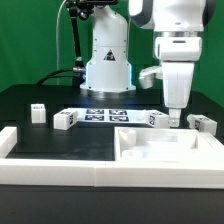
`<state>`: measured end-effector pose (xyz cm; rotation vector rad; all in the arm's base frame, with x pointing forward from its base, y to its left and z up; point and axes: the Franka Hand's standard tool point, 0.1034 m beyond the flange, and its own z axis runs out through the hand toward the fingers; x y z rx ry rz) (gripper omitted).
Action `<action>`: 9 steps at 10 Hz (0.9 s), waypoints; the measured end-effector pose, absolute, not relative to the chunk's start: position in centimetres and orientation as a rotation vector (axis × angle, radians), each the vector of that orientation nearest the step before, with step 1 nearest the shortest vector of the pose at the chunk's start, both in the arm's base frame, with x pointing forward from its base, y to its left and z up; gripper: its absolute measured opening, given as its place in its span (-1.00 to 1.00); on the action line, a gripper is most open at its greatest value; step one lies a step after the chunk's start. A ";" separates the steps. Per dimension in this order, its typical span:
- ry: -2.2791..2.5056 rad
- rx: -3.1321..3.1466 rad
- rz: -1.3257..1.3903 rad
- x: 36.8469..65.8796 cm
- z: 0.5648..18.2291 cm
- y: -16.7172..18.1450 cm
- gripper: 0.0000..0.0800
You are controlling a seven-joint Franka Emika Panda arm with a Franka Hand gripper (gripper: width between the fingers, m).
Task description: Assemble one leg
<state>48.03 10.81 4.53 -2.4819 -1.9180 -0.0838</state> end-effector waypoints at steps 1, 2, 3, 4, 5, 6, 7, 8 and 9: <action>-1.925 -2.476 -0.080 48.0 4.4 10.6 0.62; -1.893 -2.498 -0.080 48.0 4.4 10.5 0.62; -1.807 -2.558 -0.079 48.0 4.3 10.6 0.62; -1.726 -2.611 -0.079 48.0 4.3 10.6 0.62; -1.657 -2.653 -0.080 47.9 4.3 10.7 0.62; -1.426 -2.771 -0.096 47.5 4.2 11.3 0.62; -1.248 -2.841 -0.100 46.9 4.0 11.9 0.62; -1.080 -2.897 -0.096 46.6 3.8 12.6 0.62; -0.927 -2.942 -0.102 46.5 3.8 13.7 0.62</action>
Offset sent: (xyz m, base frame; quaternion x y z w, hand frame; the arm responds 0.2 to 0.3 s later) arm 0.0000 0.0000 0.0000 0.0000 0.0000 0.1938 0.9810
